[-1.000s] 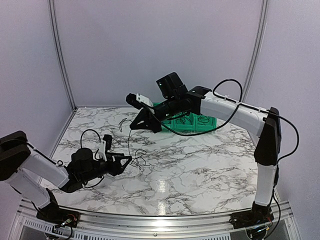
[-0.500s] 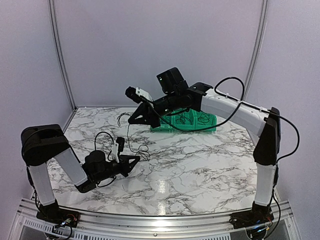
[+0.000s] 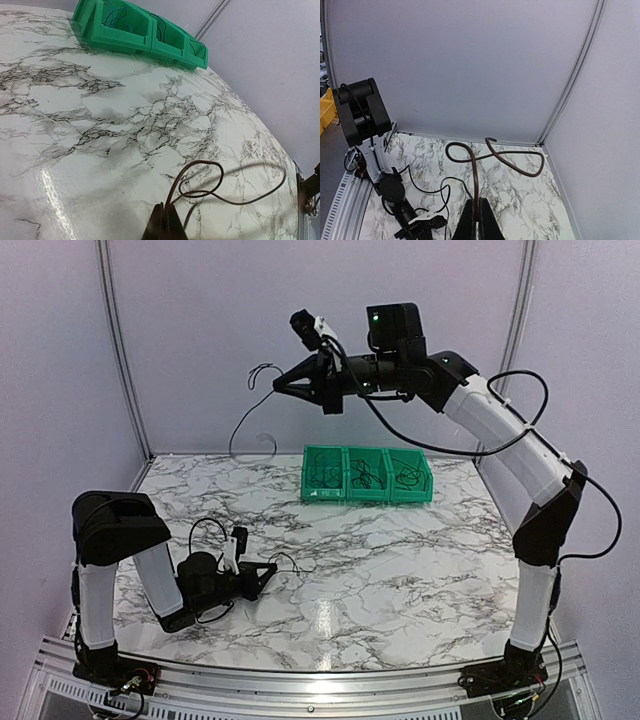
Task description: Untangle the cables
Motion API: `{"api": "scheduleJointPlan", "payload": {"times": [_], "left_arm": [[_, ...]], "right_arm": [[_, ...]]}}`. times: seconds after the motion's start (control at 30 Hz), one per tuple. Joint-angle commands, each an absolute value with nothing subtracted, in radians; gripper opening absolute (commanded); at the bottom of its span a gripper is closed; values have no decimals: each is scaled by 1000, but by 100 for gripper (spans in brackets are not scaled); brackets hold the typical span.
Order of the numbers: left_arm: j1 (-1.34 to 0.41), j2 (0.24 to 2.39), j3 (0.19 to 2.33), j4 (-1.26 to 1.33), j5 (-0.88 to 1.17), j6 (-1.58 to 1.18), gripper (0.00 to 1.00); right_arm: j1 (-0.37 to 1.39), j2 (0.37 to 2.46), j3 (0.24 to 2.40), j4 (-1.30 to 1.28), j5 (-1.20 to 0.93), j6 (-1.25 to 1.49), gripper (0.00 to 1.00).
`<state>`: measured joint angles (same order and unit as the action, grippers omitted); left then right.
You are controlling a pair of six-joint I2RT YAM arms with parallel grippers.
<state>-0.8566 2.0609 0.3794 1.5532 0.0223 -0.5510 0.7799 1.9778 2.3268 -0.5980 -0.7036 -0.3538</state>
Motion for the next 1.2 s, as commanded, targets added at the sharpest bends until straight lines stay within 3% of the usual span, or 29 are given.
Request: {"api": "scheduleJointPlan", "payload": {"times": [0.0, 0.67, 1.17], "left_arm": [[-859, 2079, 367, 1600, -24, -585, 0], [-859, 1947, 330, 1528, -3, -573, 0], [-861, 1960, 342, 1525, 40, -595, 0]], "right_arm": [[721, 1923, 2320, -588, -678, -330, 0], [408, 1770, 1779, -387, -558, -311, 0], [93, 2013, 1822, -342, -468, -195, 0]]}}
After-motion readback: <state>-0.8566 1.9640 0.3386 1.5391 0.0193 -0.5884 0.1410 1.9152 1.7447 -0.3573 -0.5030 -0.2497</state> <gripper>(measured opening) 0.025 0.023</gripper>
